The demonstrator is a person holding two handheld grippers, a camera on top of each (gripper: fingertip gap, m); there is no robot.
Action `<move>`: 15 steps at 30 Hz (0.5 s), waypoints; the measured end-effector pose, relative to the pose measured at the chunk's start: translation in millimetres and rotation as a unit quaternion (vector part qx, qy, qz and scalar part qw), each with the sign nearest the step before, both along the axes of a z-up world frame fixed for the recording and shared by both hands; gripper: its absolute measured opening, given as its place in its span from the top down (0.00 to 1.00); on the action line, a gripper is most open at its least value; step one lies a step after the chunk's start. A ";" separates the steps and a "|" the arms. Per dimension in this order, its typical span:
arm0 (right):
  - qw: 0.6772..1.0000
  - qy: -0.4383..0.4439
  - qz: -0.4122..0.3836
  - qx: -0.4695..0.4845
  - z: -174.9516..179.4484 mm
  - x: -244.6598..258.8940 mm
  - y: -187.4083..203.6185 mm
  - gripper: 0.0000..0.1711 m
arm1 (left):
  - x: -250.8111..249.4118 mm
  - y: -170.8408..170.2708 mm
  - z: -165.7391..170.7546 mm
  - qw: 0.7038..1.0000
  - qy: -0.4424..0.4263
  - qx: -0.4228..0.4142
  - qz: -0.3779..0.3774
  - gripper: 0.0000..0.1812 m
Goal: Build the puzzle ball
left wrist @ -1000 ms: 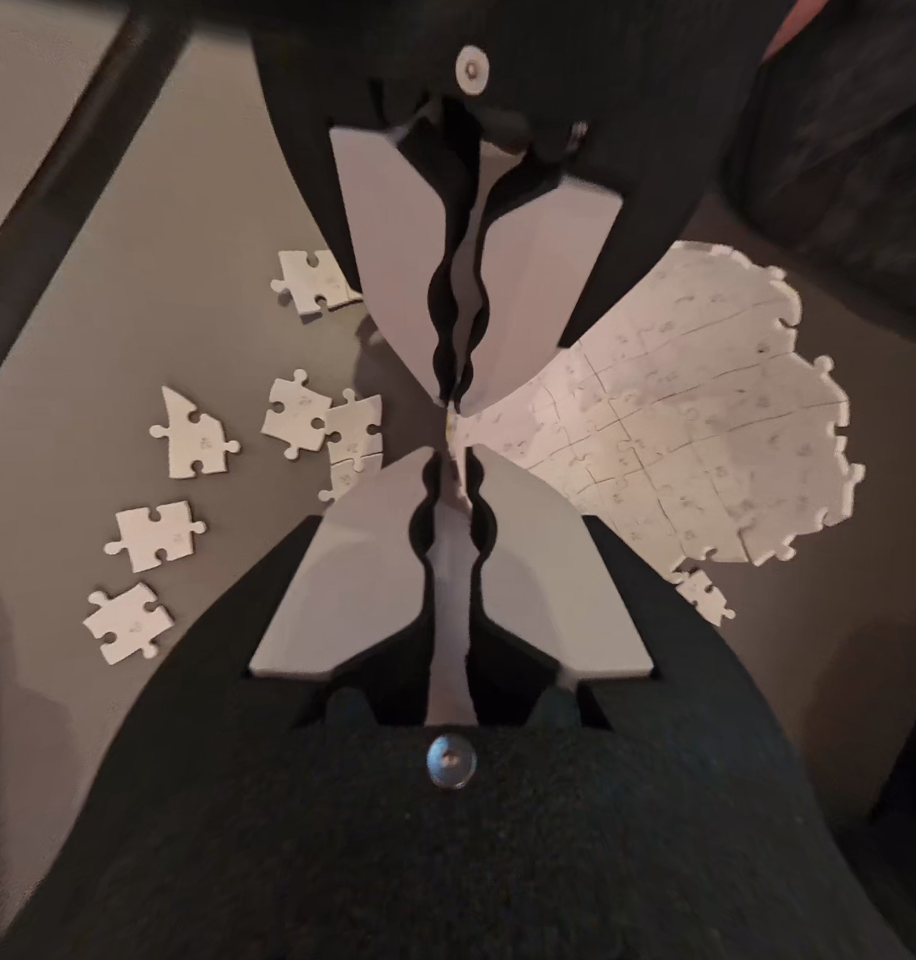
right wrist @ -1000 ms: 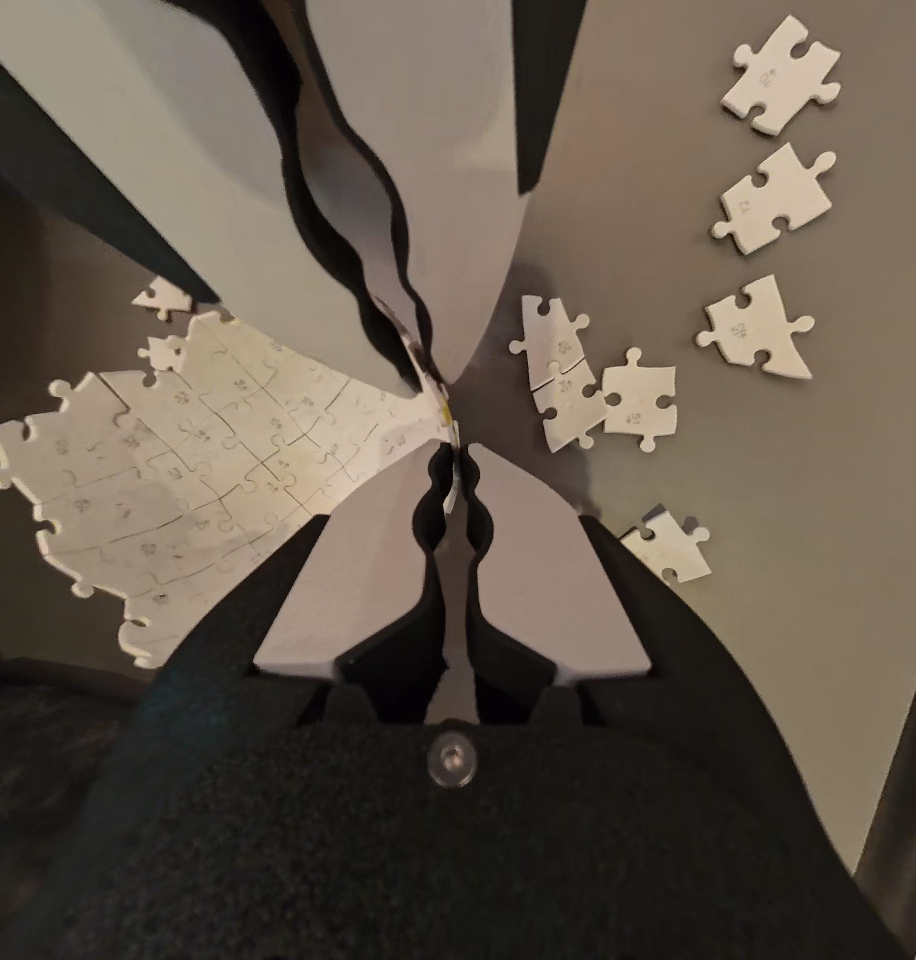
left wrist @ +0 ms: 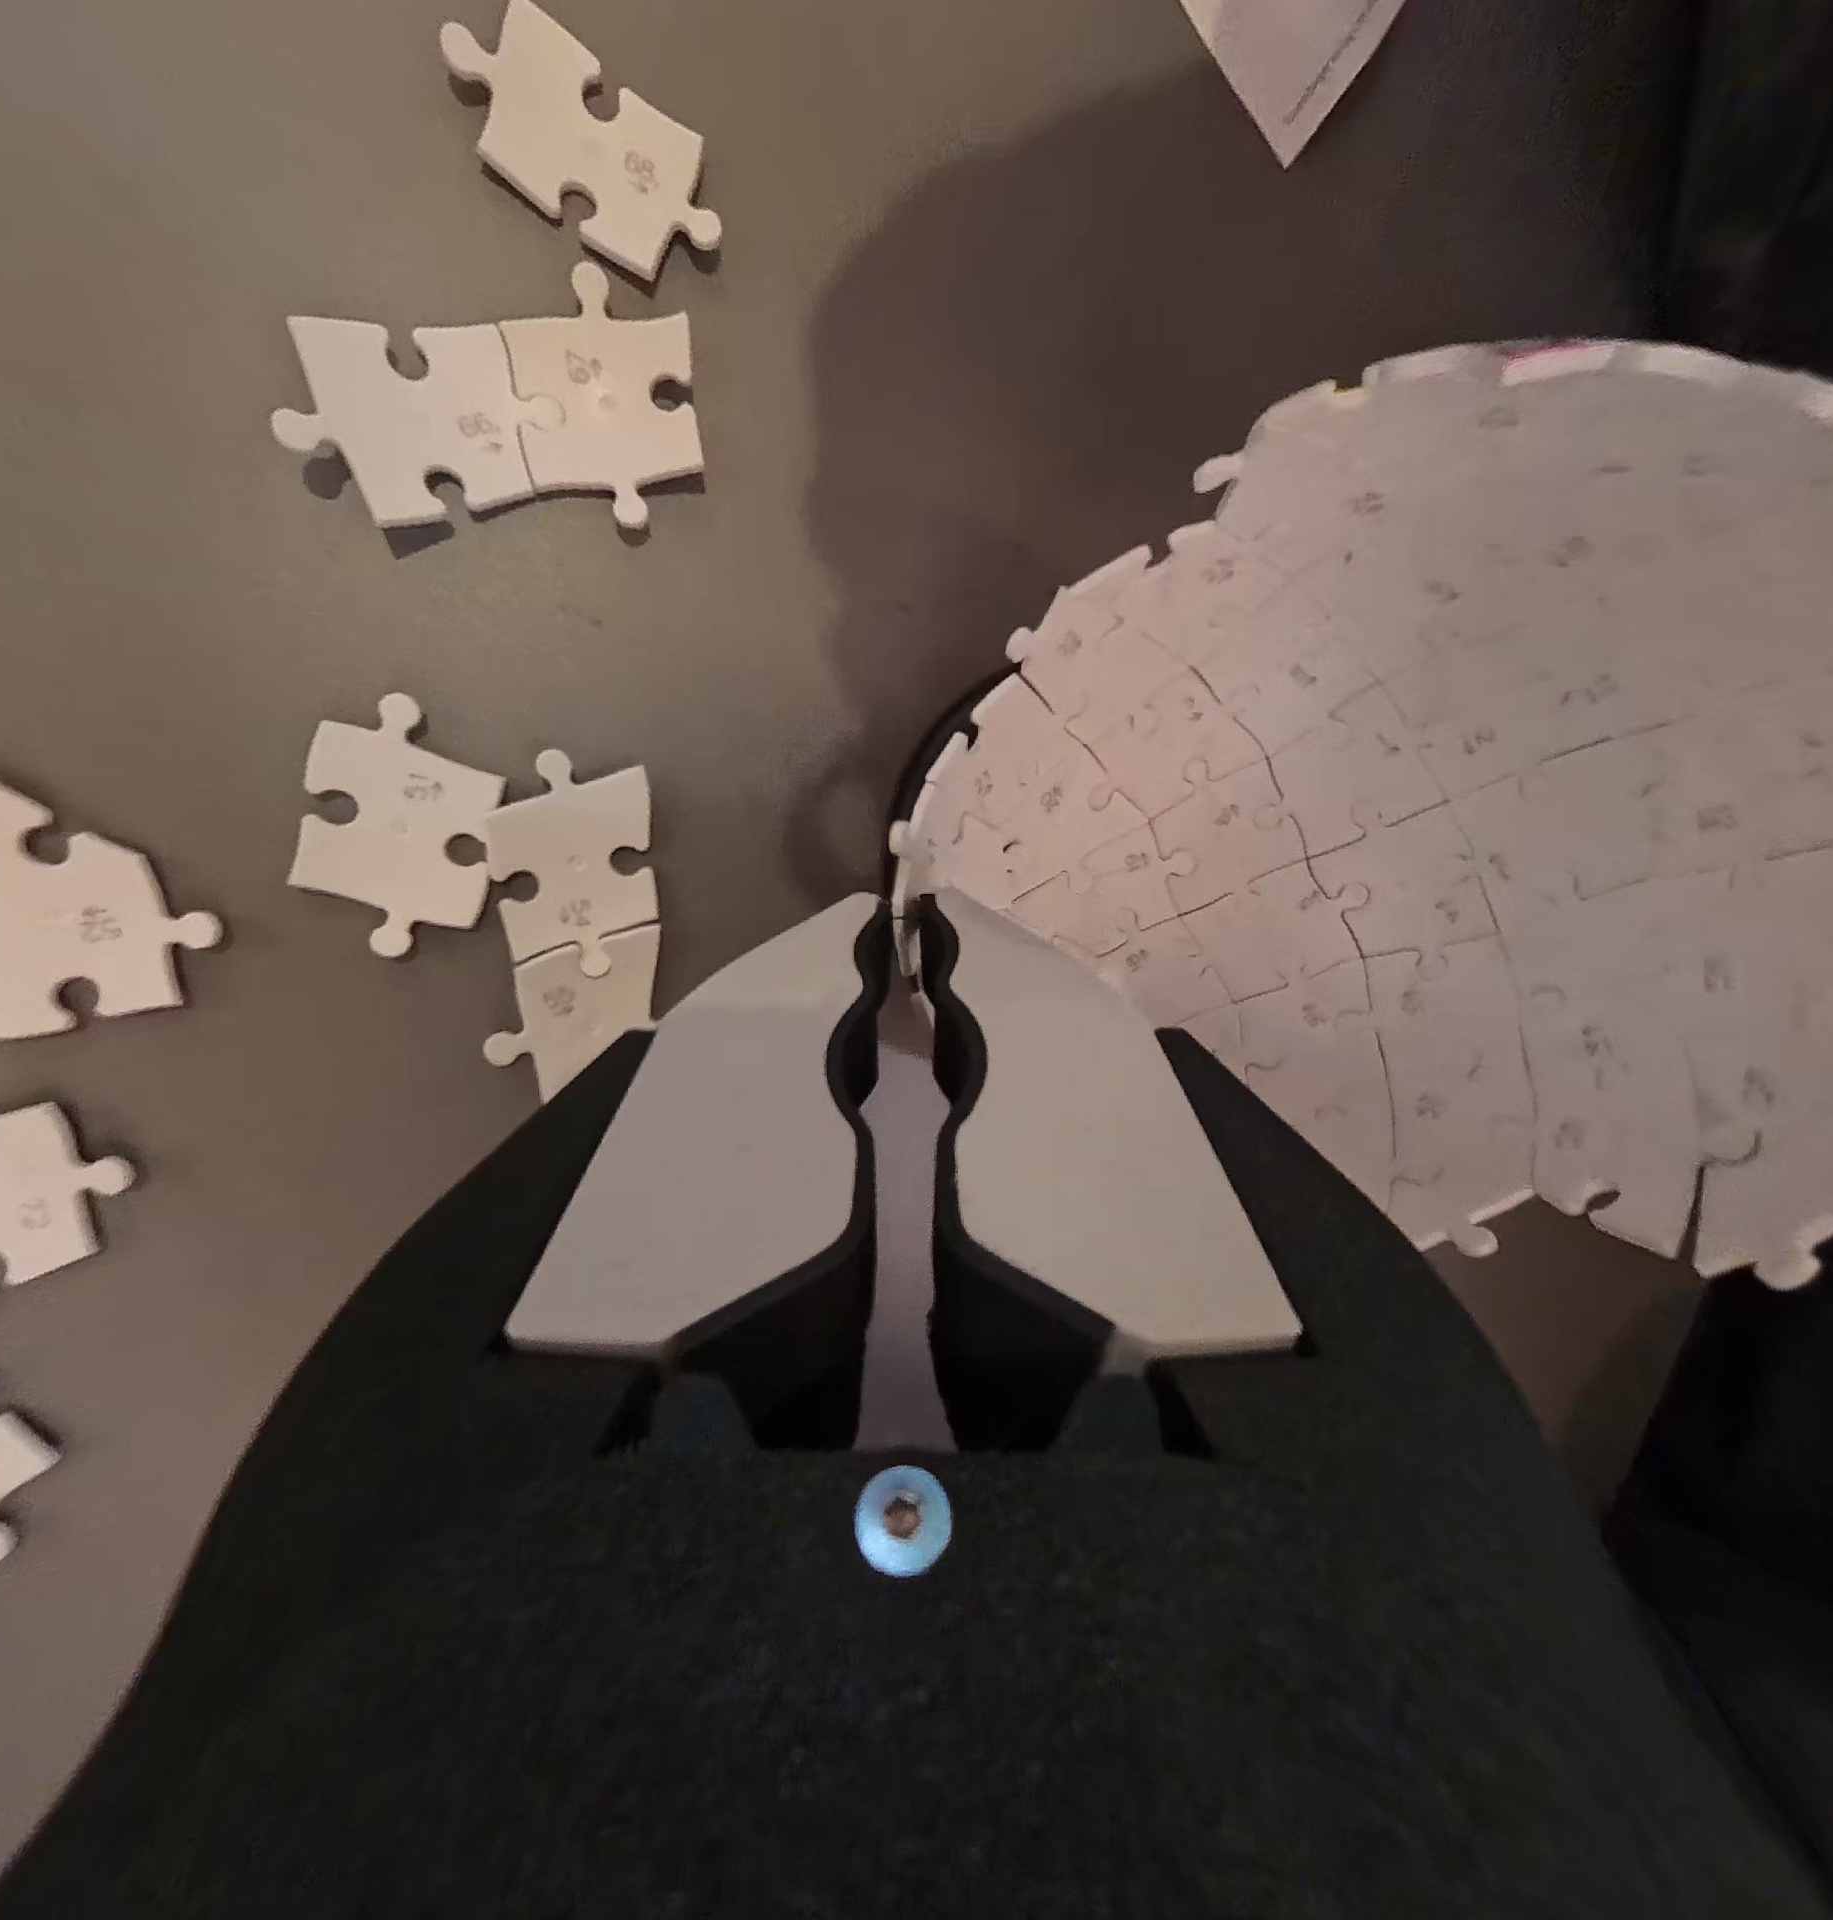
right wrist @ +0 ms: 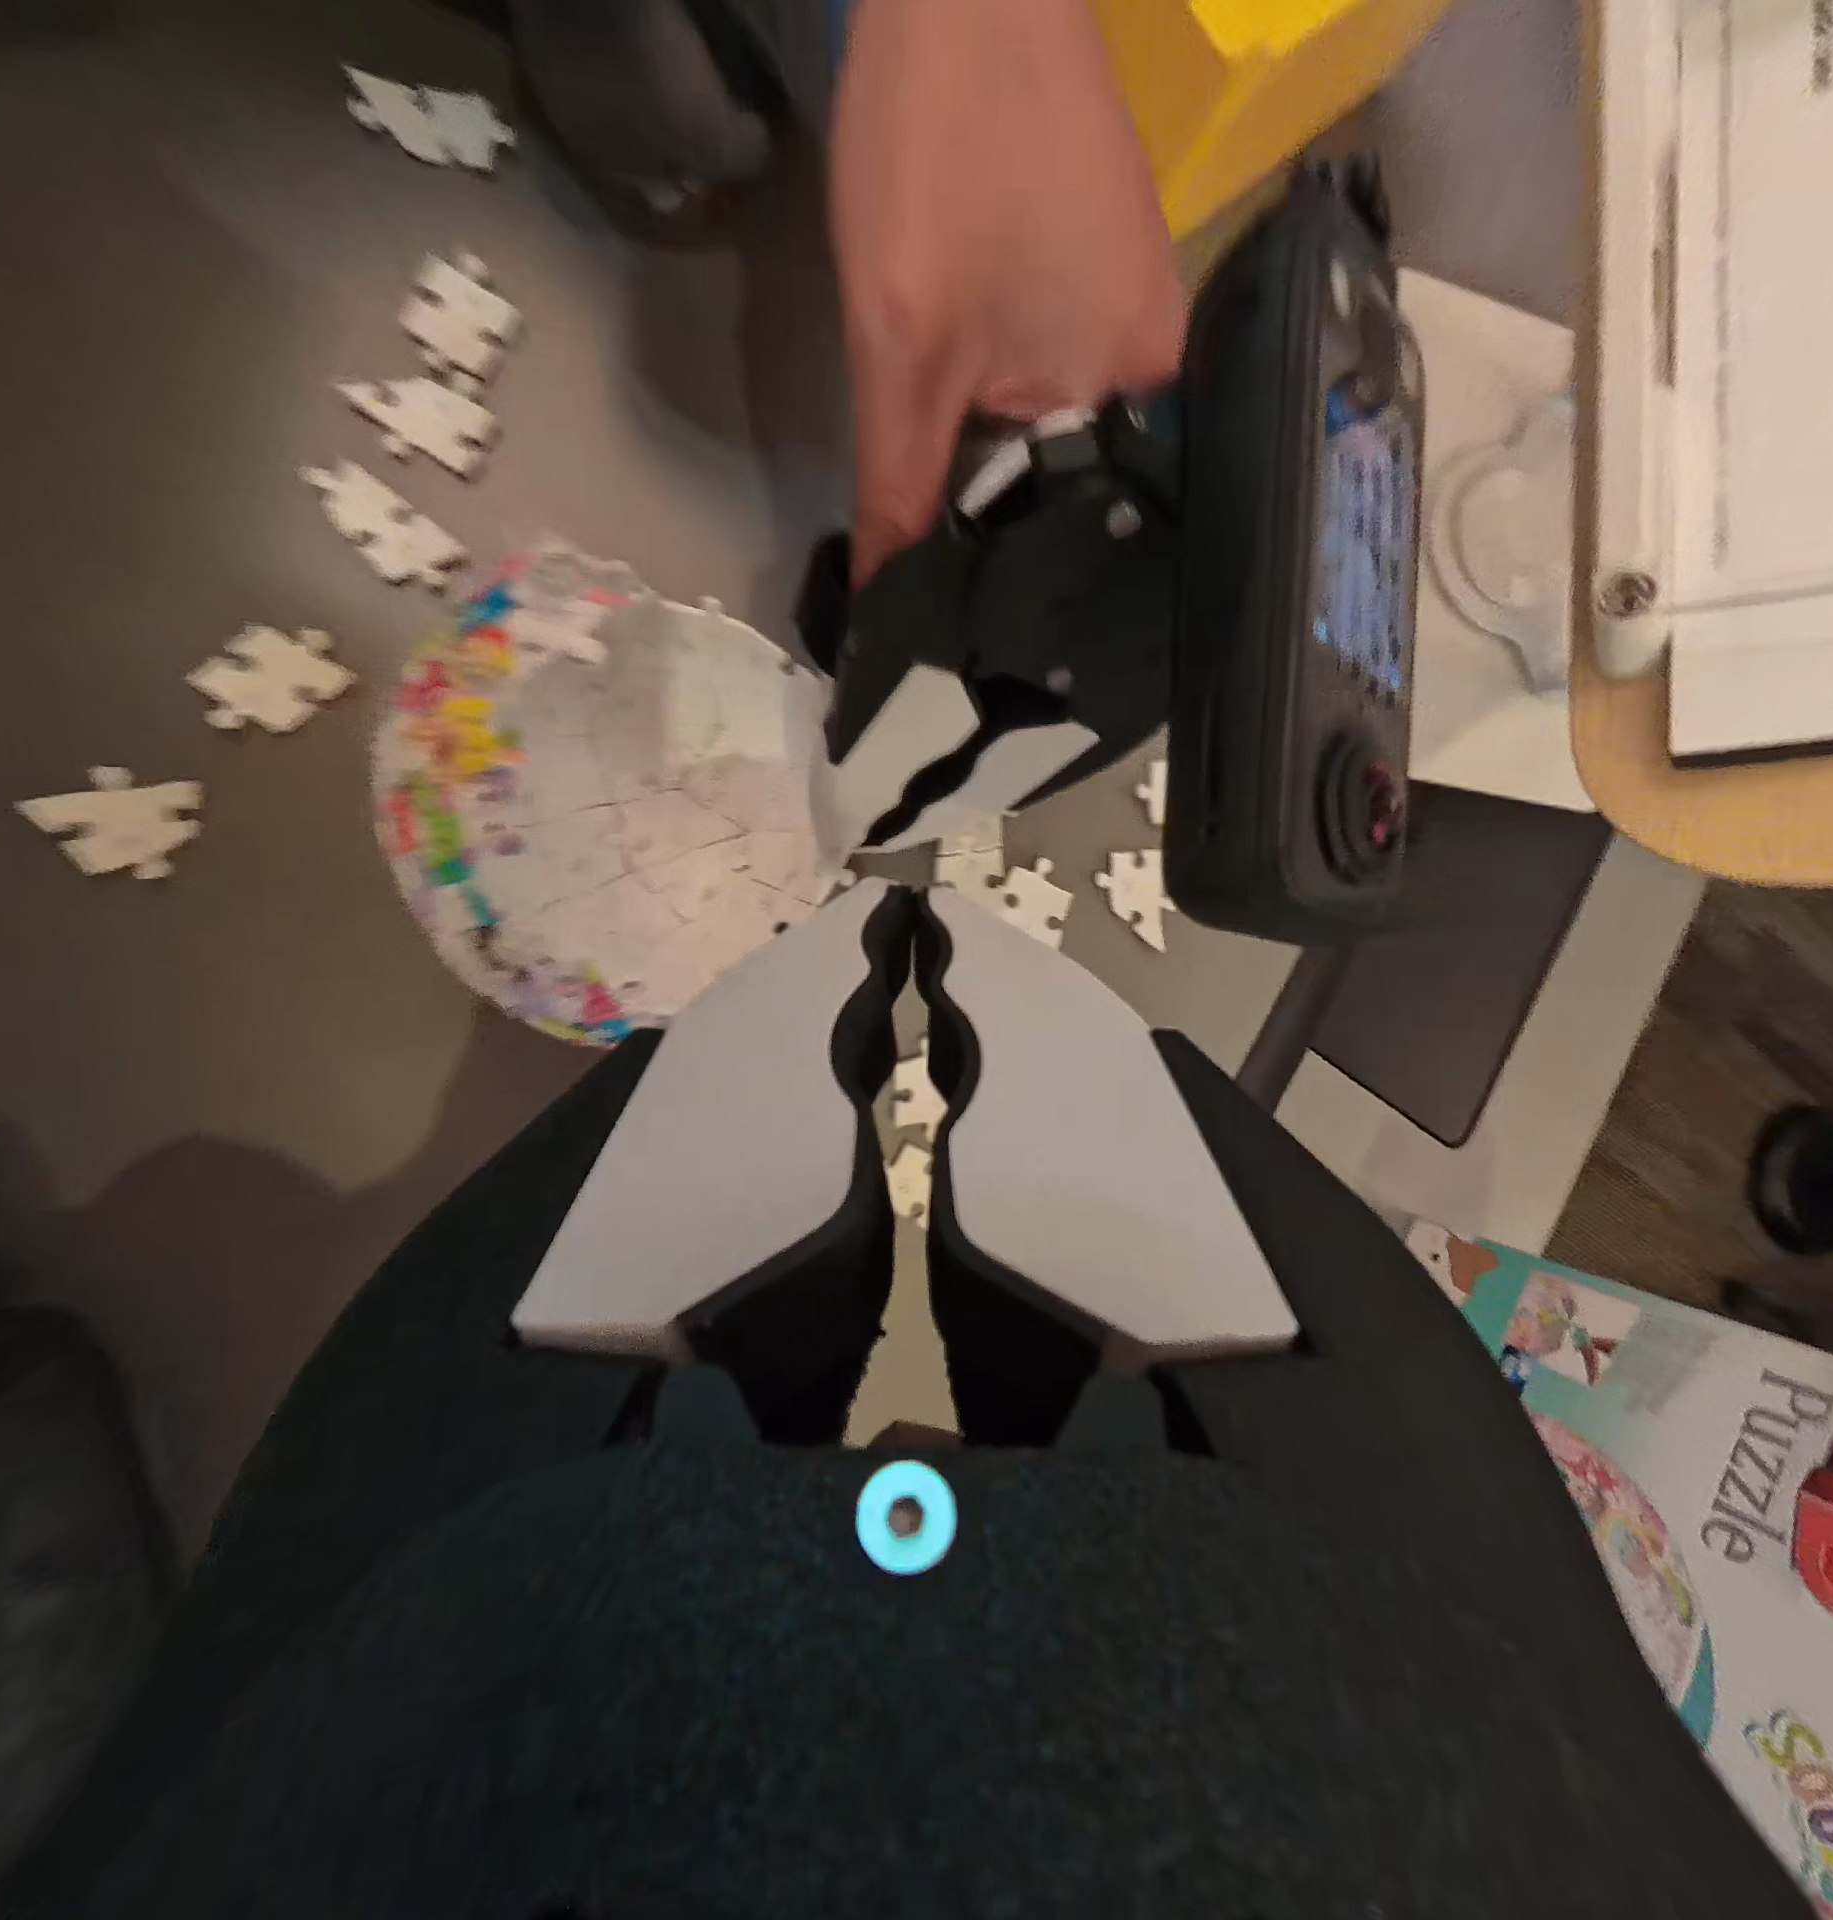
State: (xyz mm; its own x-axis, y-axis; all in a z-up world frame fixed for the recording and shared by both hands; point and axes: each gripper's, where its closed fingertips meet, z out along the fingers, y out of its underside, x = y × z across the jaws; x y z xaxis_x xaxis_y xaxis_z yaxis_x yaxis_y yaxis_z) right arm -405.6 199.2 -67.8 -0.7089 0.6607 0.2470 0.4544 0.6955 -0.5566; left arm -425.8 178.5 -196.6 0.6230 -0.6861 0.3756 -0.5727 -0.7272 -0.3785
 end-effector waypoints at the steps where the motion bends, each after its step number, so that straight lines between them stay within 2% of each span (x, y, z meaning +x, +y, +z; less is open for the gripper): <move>1: 1.000 -0.007 0.012 -0.005 7.7 4.2 -2.0 1.00 | 1.8 -0.6 -1.5 1.000 -0.006 -0.005 -0.003 0.98; 3: 1.000 0.001 0.028 -0.014 18.2 11.1 -1.1 1.00 | 5.6 -1.6 -4.4 1.000 -0.014 -0.010 -0.013 0.97; 5: 0.997 -0.005 0.051 -0.054 14.1 22.3 -3.5 1.00 | 8.4 -3.1 -7.1 0.999 -0.018 -0.016 -0.023 0.97; 11: 0.993 -0.031 0.012 -0.116 -40.3 26.6 30.4 1.00 | 17.9 -6.1 -10.7 0.998 -0.024 -0.026 -0.051 0.97; 15: 0.970 -0.014 0.065 -0.234 -58.2 15.2 25.5 1.00 | 18.5 -5.1 -10.3 0.998 -0.031 -0.027 -0.055 0.97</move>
